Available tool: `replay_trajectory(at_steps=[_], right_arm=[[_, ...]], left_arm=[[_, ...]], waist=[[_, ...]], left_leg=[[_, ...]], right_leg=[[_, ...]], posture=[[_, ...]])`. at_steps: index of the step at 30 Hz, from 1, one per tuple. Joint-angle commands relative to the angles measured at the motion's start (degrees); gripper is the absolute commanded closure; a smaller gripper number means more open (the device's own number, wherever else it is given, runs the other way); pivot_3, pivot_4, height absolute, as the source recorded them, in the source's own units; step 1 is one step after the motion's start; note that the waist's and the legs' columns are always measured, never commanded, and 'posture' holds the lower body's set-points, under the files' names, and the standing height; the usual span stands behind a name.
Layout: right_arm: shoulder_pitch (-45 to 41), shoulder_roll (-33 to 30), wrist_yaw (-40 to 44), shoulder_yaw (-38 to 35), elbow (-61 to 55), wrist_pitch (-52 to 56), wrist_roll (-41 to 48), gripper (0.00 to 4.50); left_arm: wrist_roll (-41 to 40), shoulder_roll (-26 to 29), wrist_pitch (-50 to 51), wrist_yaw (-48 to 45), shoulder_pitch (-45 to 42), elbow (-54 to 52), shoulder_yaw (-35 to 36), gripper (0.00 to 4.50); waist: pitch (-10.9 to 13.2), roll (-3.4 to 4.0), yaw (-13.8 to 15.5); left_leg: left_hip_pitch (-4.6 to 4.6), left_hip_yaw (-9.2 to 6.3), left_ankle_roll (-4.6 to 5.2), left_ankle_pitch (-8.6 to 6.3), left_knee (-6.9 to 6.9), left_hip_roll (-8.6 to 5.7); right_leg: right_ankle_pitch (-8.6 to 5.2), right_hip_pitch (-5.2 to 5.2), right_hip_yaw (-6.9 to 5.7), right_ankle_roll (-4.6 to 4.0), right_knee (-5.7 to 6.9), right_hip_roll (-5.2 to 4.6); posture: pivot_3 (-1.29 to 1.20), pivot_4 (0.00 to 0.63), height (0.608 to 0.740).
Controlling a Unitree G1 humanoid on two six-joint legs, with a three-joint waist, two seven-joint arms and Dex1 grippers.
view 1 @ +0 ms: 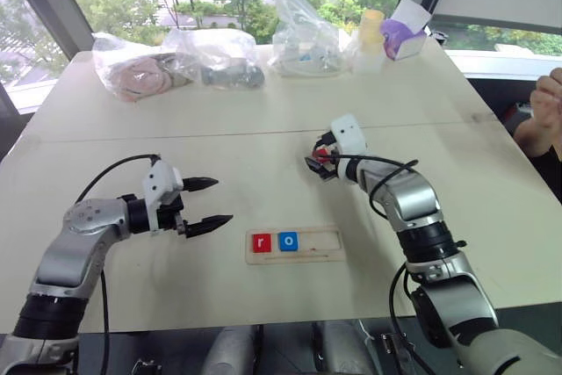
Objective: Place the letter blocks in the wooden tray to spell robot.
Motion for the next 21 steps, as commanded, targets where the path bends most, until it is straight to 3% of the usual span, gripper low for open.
replay_trajectory(at_steps=[1, 6, 13, 16, 21], right_arm=[[-1.6, 2.0, -1.1, -1.3, 1.4, 0.0, -0.3, 0.0], [-2.7, 4.9, -1.7, -3.4, 4.4, 0.9, 0.6, 0.0], [-2.4, 6.0, -2.6, -3.7, 3.7, 2.6, -0.3, 3.32], [0.8, 2.9, -2.3, -1.9, -3.1, 5.1, -1.9, 3.34], [12.4, -5.4, 1.2, -3.4, -29.5, 19.1, 1.4, 3.34]], left_arm=[[-2.3, -0.4, 1.4, 2.1, 0.0, -3.3, 2.5, 0.04], [-2.3, -0.3, 1.6, 3.1, 0.7, -3.9, 2.5, 0.04], [-2.5, -0.3, 1.9, 3.2, 0.8, -4.3, 2.4, 0.0], [-2.3, -0.8, 1.6, 3.3, 0.3, -4.2, 1.8, 0.0], [-2.1, -1.8, 1.4, 3.3, -0.3, -4.0, 0.9, 0.0]], waist=[[0.0, 0.0, -0.2], [0.0, 0.01, -0.3], [0.0, 0.01, -0.2], [0.0, 0.01, -0.1], [0.0, 0.01, 0.5]], left_leg=[[0.0, 0.0, -0.01, 0.0, -0.01, 0.01], [0.05, 0.0, -0.03, 0.02, -0.01, 0.07], [0.06, 0.0, -0.04, 0.03, -0.01, 0.08], [0.06, 0.0, -0.04, 0.03, -0.01, 0.08], [-0.11, -0.06, -0.04, 0.02, -0.03, 0.01]], right_leg=[[0.0, 0.0, 0.01, 0.0, 0.01, 0.04], [0.03, 0.0, 0.04, -0.05, 0.04, 0.21], [0.04, 0.0, 0.04, -0.06, 0.05, 0.23], [0.04, 0.0, 0.04, -0.06, 0.05, 0.23], [0.02, -0.02, 0.0, -0.05, -0.06, 0.16]], posture=[[0.0, 0.15, 0.74], [0.0, 0.15, 0.74], [0.0, 0.15, 0.74], [0.0, 0.15, 0.74], [0.0, 0.15, 0.74]])
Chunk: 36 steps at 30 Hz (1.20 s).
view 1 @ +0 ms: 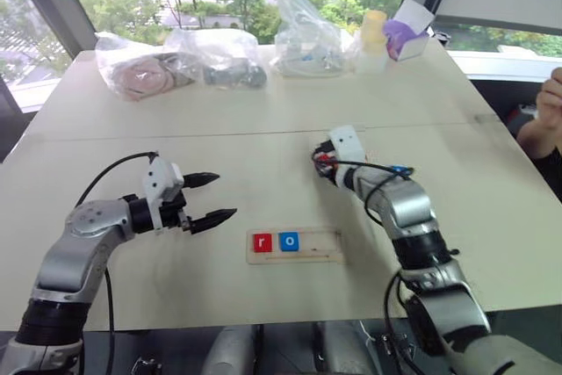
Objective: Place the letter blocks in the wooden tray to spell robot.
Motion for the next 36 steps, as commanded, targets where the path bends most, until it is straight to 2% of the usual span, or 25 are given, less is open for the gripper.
replay_trajectory(at_steps=[1, 7, 14, 18, 21, 22, 24, 25, 27, 29, 30, 32, 36], right_arm=[[5.5, -3.7, 1.9, -3.6, -17.6, 11.0, 3.3, 3.34], [19.2, -6.8, 4.6, -15.6, -40.9, 31.9, 7.6, 3.34], [27.5, -4.4, 3.0, -21.7, -43.5, 33.8, 8.3, 3.34], [28.5, 0.0, 1.2, -22.5, -42.5, 33.8, 8.5, 3.34], [28.9, -0.1, 1.0, -22.6, -43.1, 33.8, 9.1, 1.89], [28.6, -1.6, 1.9, -22.8, -43.3, 33.8, 9.7, 1.4], [27.5, -8.6, 6.6, -22.2, -43.6, 32.7, 12.4, 0.44], [27.5, -14.6, 10.4, -21.0, -43.5, 29.5, 13.8, 0.05], [28.3, -25.6, 20.5, -20.0, -42.3, 19.7, 16.5, 0.05], [28.9, -32.3, 29.2, -20.9, -39.6, 10.7, 18.6, 0.05], [29.4, -35.8, 34.0, -20.8, -36.6, 2.7, 17.6, 0.05], [29.6, -39.6, 42.8, -19.7, -27.4, -15.6, 14.4, 0.05], [27.3, -42.9, 56.3, -14.0, -8.7, -38.1, 10.8, 0.05]], left_arm=[[-0.4, -0.4, -0.5, 0.1, -0.8, -1.5, -0.1, 0.0], [-0.1, -0.9, -0.7, -1.2, -0.8, -1.2, -1.5, 0.0], [0.3, -1.0, -0.8, -2.3, -3.2, 1.1, -2.5, 0.0], [0.6, -1.2, -0.8, -2.7, -4.1, 1.7, -2.9, 0.0], [0.5, -1.2, -0.9, -2.8, -4.2, 1.7, -2.9, 0.0], [0.6, -1.1, -1.0, -2.8, -4.3, 1.8, -2.9, 0.0], [0.7, -1.0, -1.1, -2.9, -4.6, 2.1, -2.9, 0.0], [0.8, -1.1, -1.2, -3.0, -4.8, 2.2, -2.9, 0.0], [0.9, -1.1, -1.3, -3.1, -5.1, 2.5, -3.0, 0.0], [1.0, -1.3, -1.6, -3.2, -5.4, 3.0, -3.2, 0.0], [1.2, -1.4, -1.9, -3.3, -5.7, 3.3, -3.4, 0.0], [1.6, -2.0, -2.5, -3.2, -6.5, 4.0, -3.8, 0.0], [2.7, -2.5, -3.9, -3.6, -6.9, 4.6, -4.4, 0.0]], waist=[[0.0, 0.0, -0.3], [0.0, 0.0, -0.4], [0.0, -0.01, -0.3], [-0.1, -0.09, -0.3], [-0.1, -0.1, -0.3], [-0.1, -0.1, -0.3], [0.0, -0.07, -0.2], [0.0, -0.02, -0.1], [0.1, 0.05, -0.1], [0.1, -0.07, -0.2], [0.1, -0.12, -0.3], [0.2, -0.13, -0.4], [0.2, -0.24, -0.4]], left_leg=[[-0.02, 0.0, 0.0, 0.0, 0.0, 0.0], [-0.03, -0.03, 0.01, 0.0, 0.0, 0.12], [0.1, 0.01, 0.01, 0.0, 0.1, 0.13], [0.15, 0.0, 0.01, 0.0, 0.11, 0.12], [0.17, 0.0, 0.01, 0.0, 0.12, 0.11], [0.17, 0.0, 0.01, 0.0, 0.12, 0.12], [0.17, 0.0, 0.01, 0.0, 0.14, 0.11], [0.16, 0.01, 0.01, 0.0, 0.16, 0.08], [0.08, 0.02, 0.02, -0.01, 0.27, 0.01], [0.07, 0.06, 0.05, -0.02, 0.29, 0.02], [0.09, 0.04, 0.06, -0.02, 0.25, 0.09], [0.11, 0.04, 0.08, -0.04, 0.23, 0.15], [0.18, 0.14, 0.08, -0.04, 0.25, 0.14]], right_leg=[[0.0, -0.02, 0.0, 0.0, 0.0, 0.0], [-0.01, -0.05, 0.0, -0.01, 0.03, 0.02], [-0.1, 0.11, -0.03, -0.16, 0.0, 0.08], [-0.05, 0.19, -0.05, -0.04, -0.02, 0.07], [-0.03, 0.21, -0.05, 0.0, -0.03, 0.06], [-0.03, 0.21, -0.05, -0.01, -0.03, 0.06], [-0.03, 0.23, -0.04, -0.02, -0.05, 0.05], [-0.08, 0.25, -0.06, -0.09, -0.08, 0.02], [-0.13, 0.28, -0.08, -0.15, -0.14, -0.05], [-0.17, 0.3, -0.1, -0.08, -0.15, -0.05], [-0.16, 0.32, -0.14, -0.01, -0.15, 0.0], [-0.11, 0.34, -0.17, 0.13, -0.15, 0.06], [-0.1, 0.41, -0.14, 0.15, -0.15, 0.03]], posture=[[0.0, 0.15, 0.74], [0.0, 0.15, 0.74], [0.0, 0.15, 0.74], [0.0, 0.15, 0.74], [0.0, 0.15, 0.74], [0.0, 0.15, 0.74], [0.0, 0.15, 0.74], [0.0, 0.15, 0.74], [0.0, 0.15, 0.74], [0.0, 0.15, 0.74], [0.0, 0.15, 0.74], [0.0, 0.15, 0.74], [0.0, 0.15, 0.74]])
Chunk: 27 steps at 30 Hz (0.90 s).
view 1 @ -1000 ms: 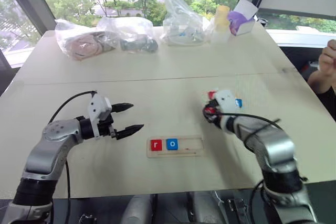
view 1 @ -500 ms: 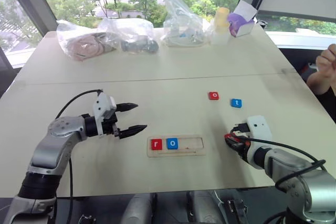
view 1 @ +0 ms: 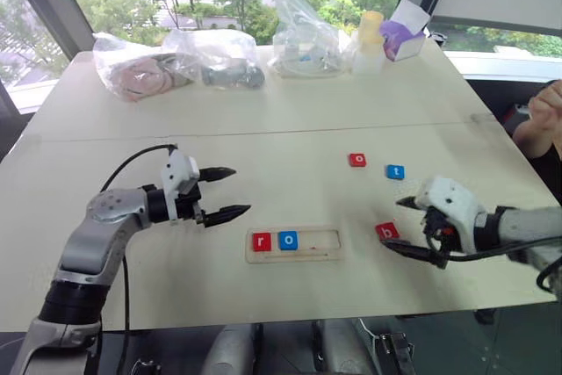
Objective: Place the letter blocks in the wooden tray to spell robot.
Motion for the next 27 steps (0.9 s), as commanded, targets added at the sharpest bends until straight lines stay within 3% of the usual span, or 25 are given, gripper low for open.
replay_trajectory(at_steps=[1, 11, 18, 21, 26, 27], right_arm=[[-2.3, -1.6, 10.4, 4.7, 13.4, -21.1, -4.6, 0.05], [-11.5, 2.6, 14.9, 13.9, 32.3, -35.6, -10.6, 0.05], [-13.7, 4.8, 15.3, 15.6, 36.7, -36.9, -11.1, 0.05], [-14.2, 5.6, 15.2, 15.6, 36.9, -36.8, -11.2, 0.86], [-14.5, 6.4, 14.8, 15.3, 36.6, -36.4, -10.9, 3.33], [-14.5, 6.4, 14.6, 15.1, 36.1, -36.0, -10.7, 3.39]], left_arm=[[0.7, 0.2, -2.0, -0.8, -0.3, -0.3, -0.1, 0.0], [-0.2, 2.3, -0.6, -1.9, 3.1, -4.8, 0.9, 0.0], [-0.8, 4.0, 0.1, -4.0, 4.6, -6.9, 0.9, 0.0], [-1.5, 5.2, 0.5, -6.0, 5.7, -8.2, 0.7, 0.0], [-2.6, 7.0, 1.5, -8.0, 6.5, -9.3, 0.6, 0.0], [-2.5, 7.1, 1.5, -8.1, 6.4, -9.1, 0.7, 0.0]], waist=[[0.1, -0.08, 0.0], [0.1, -0.03, 0.1], [0.2, -0.04, 0.2], [0.2, -0.04, -0.1], [0.2, -0.03, 0.1], [0.2, -0.03, 0.1]], left_leg=[[0.01, 0.01, 0.0, 0.0, 0.01, 0.0], [0.01, -0.02, -0.01, 0.0, 0.0, -0.01], [0.0, -0.04, -0.01, 0.0, 0.02, -0.07], [0.03, -0.04, -0.02, 0.0, 0.01, -0.06], [0.04, -0.04, -0.02, 0.0, 0.01, -0.05], [0.04, -0.05, -0.02, 0.0, 0.02, -0.05]], right_leg=[[0.0, 0.0, 0.01, 0.0, 0.0, -0.01], [0.01, -0.05, 0.08, -0.03, 0.04, -0.16], [0.0, -0.03, 0.07, -0.07, 0.04, -0.25], [0.0, -0.04, 0.08, -0.08, 0.06, -0.23], [-0.06, -0.04, 0.12, -0.2, 0.07, -0.23], [-0.06, -0.03, 0.12, -0.2, 0.07, -0.23]], posture=[[0.0, 0.15, 0.74], [0.0, 0.15, 0.74], [0.0, 0.15, 0.74], [0.0, 0.15, 0.74], [0.0, 0.15, 0.74], [0.0, 0.15, 0.74]])
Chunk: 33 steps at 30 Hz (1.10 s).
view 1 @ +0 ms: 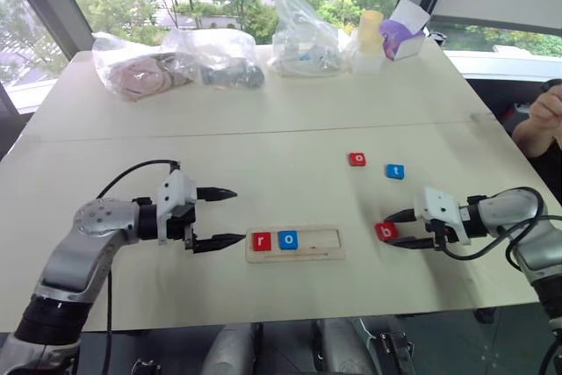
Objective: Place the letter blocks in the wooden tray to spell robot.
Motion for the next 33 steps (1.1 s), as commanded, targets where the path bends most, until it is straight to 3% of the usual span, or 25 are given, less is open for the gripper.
replay_trajectory(at_steps=[1, 8, 13, 20, 33], right_arm=[[-0.2, 0.4, -0.9, -0.3, -1.4, 0.8, 0.1, 3.39], [0.1, 0.2, -2.8, -1.2, -16.4, 10.7, 4.3, 3.39], [-1.4, 4.4, -9.0, 4.7, -29.4, 22.3, 3.2, 3.39], [-4.5, 9.2, -17.4, 11.0, -32.5, 30.4, -2.3, 3.39], [-6.1, 7.9, -14.0, 15.4, -37.2, 36.6, -0.2, 3.39]], left_arm=[[-1.1, 0.9, 0.0, -0.7, -0.4, -1.6, 0.7, 0.0], [-0.8, 0.9, -0.5, -0.3, -1.4, -0.4, 1.2, 0.0], [-0.5, 0.6, -0.7, 0.1, -1.7, -0.2, 0.8, 0.0], [-0.3, 0.6, -0.7, 0.7, -1.5, -0.5, 0.9, 0.0], [-0.3, 0.5, -0.9, 2.3, -0.1, -1.5, 1.2, 0.0]], waist=[[0.0, 0.0, 0.0], [0.0, 0.08, 0.0], [0.0, 0.07, 0.1], [0.0, 0.06, 0.3], [0.0, 0.06, 0.1]], left_leg=[[0.0, 0.0, 0.0, 0.0, 0.0, 0.0], [-0.02, 0.0, 0.0, 0.0, -0.04, 0.0], [-0.06, -0.03, 0.0, 0.0, -0.03, -0.01], [-0.13, -0.03, 0.0, 0.0, 0.0, -0.05], [-0.15, -0.05, 0.0, 0.0, -0.02, -0.04]], right_leg=[[0.0, 0.0, 0.0, 0.0, 0.0, 0.0], [0.02, -0.09, 0.04, 0.05, 0.05, 0.0], [0.02, -0.1, 0.03, 0.05, 0.02, -0.02], [0.01, -0.14, 0.02, 0.03, 0.0, -0.06], [0.07, -0.17, -0.03, 0.14, 0.01, -0.04]], posture=[[0.0, 0.15, 0.74], [0.0, 0.15, 0.74], [0.0, 0.15, 0.74], [0.0, 0.15, 0.74], [0.0, 0.15, 0.74]])
